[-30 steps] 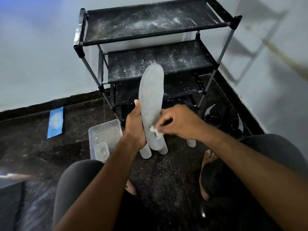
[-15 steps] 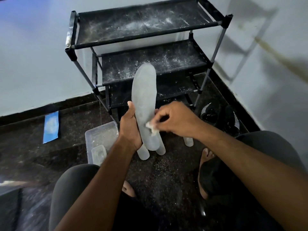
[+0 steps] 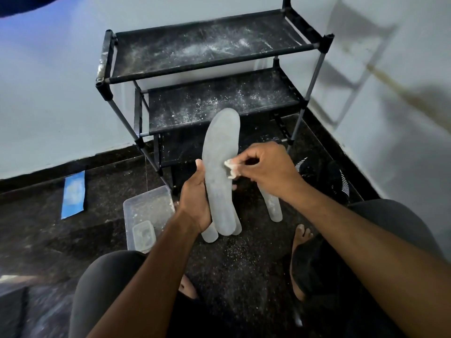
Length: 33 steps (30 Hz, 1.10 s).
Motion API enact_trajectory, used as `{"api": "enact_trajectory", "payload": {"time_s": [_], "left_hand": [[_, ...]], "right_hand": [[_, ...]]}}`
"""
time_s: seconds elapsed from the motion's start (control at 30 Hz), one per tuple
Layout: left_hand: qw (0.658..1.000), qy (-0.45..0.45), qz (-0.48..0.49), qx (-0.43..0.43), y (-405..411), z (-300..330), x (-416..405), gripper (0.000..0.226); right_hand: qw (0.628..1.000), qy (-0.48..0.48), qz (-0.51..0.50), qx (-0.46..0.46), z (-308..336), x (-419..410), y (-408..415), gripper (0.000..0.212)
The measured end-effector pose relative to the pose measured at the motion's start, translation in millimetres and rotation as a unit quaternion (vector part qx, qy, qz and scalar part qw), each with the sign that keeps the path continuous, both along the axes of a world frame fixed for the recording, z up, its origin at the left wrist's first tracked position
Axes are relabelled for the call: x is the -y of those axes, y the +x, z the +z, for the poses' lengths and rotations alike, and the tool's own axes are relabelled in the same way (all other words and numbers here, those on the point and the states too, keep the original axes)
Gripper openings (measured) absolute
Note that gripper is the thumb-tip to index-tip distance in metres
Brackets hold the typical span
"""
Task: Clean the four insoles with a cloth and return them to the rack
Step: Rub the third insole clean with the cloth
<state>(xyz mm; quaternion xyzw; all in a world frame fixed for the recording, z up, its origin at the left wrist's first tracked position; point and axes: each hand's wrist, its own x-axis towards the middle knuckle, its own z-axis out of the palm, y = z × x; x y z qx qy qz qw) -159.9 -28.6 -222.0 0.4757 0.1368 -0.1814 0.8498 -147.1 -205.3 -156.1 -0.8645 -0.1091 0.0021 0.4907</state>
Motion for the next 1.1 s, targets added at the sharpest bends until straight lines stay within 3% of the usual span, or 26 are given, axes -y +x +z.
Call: {"api": "enact_trajectory", "payload": {"time_s": [0.07, 0.2, 0.3, 0.4, 0.5, 0.6, 0.7, 0.77, 0.87, 0.97, 1.1], "left_hand": [[1.0, 0.006, -0.019, 0.006, -2, 2, 4, 0.068], [0.999, 0.0, -0.033, -0.004, -4, 3, 7, 0.066], [0.999, 0.011, -0.033, 0.001, -2, 2, 4, 0.067], [0.999, -0.003, -0.039, -0.002, -4, 4, 6, 0.066], [0.999, -0.008, -0.048, -0.004, -6, 3, 13, 0.062], [0.998, -0.011, -0.057, -0.016, -8, 6, 13, 0.062], [0.998, 0.002, -0.055, -0.027, -7, 8, 10, 0.063], [0.998, 0.002, -0.052, -0.028, -8, 10, 9, 0.063], [0.999, -0.012, -0.047, -0.024, -7, 11, 10, 0.063], [0.998, -0.004, -0.057, -0.019, -8, 9, 15, 0.062], [0.997, -0.006, -0.067, -0.023, -9, 11, 15, 0.061]], "right_hand": [[0.994, -0.09, -0.015, 0.062, -12, -4, 2, 0.014], [0.973, -0.202, 0.114, -0.001, -27, -14, -10, 0.009], [0.973, -0.152, 0.169, -0.036, -21, -13, -13, 0.005], [0.996, -0.067, 0.053, 0.021, -10, -6, -4, 0.013], [0.993, -0.05, -0.051, 0.093, -14, -8, 0, 0.013], [0.998, -0.036, 0.02, 0.04, -24, -19, -11, 0.011], [0.984, -0.093, 0.152, -0.014, -21, -20, -20, 0.005], [0.98, -0.089, 0.17, -0.044, -12, -13, -16, 0.004], [0.999, -0.019, 0.03, 0.016, -3, -2, -4, 0.01], [0.994, -0.023, -0.065, 0.082, -10, -7, 1, 0.011], [0.993, -0.065, 0.09, 0.04, -22, -20, -13, 0.011]]}}
